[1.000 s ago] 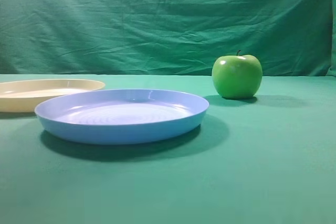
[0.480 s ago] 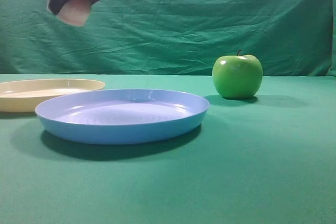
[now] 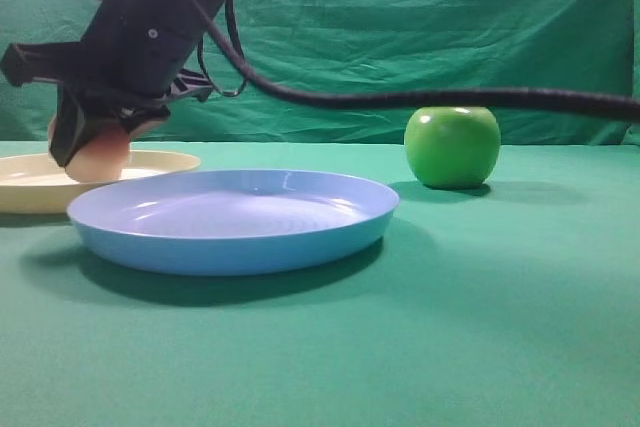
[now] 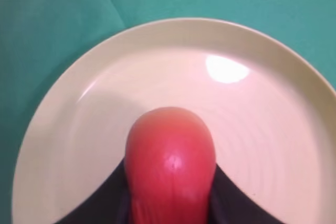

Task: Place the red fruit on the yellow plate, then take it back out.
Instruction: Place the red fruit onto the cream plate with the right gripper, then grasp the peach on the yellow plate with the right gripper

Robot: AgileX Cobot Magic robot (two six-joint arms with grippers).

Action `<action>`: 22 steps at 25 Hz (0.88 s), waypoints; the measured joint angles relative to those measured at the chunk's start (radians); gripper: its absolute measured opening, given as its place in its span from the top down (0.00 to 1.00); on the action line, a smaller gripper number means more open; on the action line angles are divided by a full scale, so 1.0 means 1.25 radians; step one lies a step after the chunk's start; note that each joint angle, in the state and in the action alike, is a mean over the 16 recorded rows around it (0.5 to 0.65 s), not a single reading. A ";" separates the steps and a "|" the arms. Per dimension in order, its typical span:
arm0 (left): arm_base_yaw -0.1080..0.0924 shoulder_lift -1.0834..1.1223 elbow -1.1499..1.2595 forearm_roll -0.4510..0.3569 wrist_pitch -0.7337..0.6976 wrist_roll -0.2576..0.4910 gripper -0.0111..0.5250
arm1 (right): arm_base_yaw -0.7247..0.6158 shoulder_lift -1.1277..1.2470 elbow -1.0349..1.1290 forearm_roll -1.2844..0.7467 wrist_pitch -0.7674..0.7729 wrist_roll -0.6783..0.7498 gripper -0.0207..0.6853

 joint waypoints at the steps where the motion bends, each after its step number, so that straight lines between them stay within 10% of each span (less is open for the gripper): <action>1: 0.000 0.000 0.000 0.000 0.000 0.000 0.98 | -0.002 -0.007 0.000 -0.002 0.005 0.002 0.21; 6: 0.000 0.000 0.000 0.000 0.000 0.000 0.98 | -0.024 -0.073 0.000 -0.014 0.063 0.024 0.18; 22: 0.000 0.000 0.000 0.000 0.000 0.000 0.98 | -0.096 -0.409 0.046 -0.041 0.319 0.185 0.95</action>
